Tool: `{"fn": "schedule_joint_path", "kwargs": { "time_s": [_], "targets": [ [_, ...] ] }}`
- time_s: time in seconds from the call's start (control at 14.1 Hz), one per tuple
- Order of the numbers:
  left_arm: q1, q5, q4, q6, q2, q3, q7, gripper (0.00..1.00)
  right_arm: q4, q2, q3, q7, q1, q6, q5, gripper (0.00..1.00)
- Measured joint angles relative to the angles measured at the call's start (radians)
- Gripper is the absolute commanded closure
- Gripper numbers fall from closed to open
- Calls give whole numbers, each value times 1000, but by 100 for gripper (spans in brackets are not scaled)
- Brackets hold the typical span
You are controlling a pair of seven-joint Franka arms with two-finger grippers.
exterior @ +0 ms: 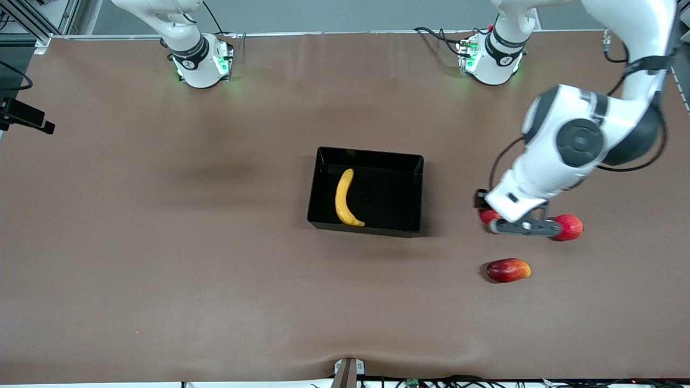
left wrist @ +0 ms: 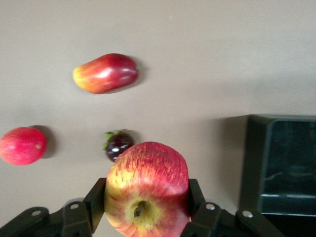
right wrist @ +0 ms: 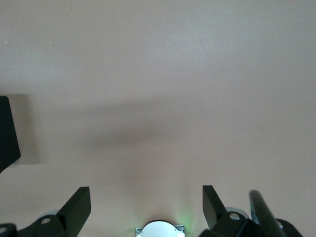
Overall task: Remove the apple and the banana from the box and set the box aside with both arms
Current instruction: 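Carry the apple out of the tray beside the red apple, then lower the apple onto the table and open the left gripper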
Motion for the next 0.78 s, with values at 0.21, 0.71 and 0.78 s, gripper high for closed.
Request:
{"fn": "schedule_joint_path", "kwargs": {
  "time_s": [0.21, 0.71, 0.78],
  "targets": [
    [94, -1, -7, -4, 8, 2, 112, 100, 0, 0, 0, 0, 0, 0, 0, 0],
    [195, 6, -89, 183, 94, 10, 200, 100, -1, 1, 1, 0, 0, 0, 0, 0],
    [205, 17, -113, 233, 109, 11, 201, 100, -1, 1, 1, 0, 0, 0, 0, 0]
  ]
}}
